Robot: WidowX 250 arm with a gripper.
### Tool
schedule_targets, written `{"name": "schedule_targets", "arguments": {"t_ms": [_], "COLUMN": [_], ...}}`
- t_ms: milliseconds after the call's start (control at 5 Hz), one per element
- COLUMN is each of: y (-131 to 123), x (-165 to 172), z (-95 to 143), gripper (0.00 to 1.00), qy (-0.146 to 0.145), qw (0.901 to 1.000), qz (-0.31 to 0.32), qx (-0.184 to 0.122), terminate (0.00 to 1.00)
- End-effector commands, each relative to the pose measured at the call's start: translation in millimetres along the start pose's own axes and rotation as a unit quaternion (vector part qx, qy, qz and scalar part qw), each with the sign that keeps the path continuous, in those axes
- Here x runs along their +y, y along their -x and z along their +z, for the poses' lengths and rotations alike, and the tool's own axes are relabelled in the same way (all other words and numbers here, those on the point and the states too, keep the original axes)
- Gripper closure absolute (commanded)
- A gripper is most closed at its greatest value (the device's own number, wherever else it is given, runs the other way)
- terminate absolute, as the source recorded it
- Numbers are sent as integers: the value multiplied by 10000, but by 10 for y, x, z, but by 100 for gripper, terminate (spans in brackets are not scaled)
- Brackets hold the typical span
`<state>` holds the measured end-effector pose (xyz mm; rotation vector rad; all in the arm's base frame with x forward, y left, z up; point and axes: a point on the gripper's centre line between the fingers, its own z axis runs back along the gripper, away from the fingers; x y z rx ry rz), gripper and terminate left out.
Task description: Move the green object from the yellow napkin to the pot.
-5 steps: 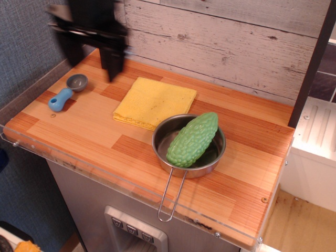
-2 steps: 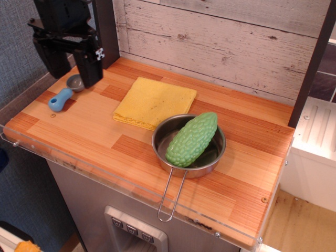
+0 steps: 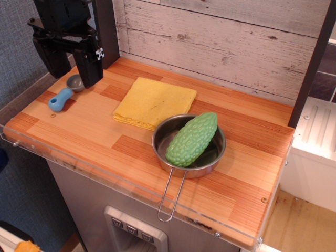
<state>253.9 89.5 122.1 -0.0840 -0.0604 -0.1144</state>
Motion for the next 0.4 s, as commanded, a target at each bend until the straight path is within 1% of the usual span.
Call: {"name": "schedule_targets", "arguments": {"t_ms": [0,200], "y": [11,11], "x": [8,8], "z": [127,127], "gripper": [0,0], "qy": [-98,-98], "qw": [9998,9998], "qz": [-12,-12], "qx": [-197,-197], "terminate": [0,100]}}
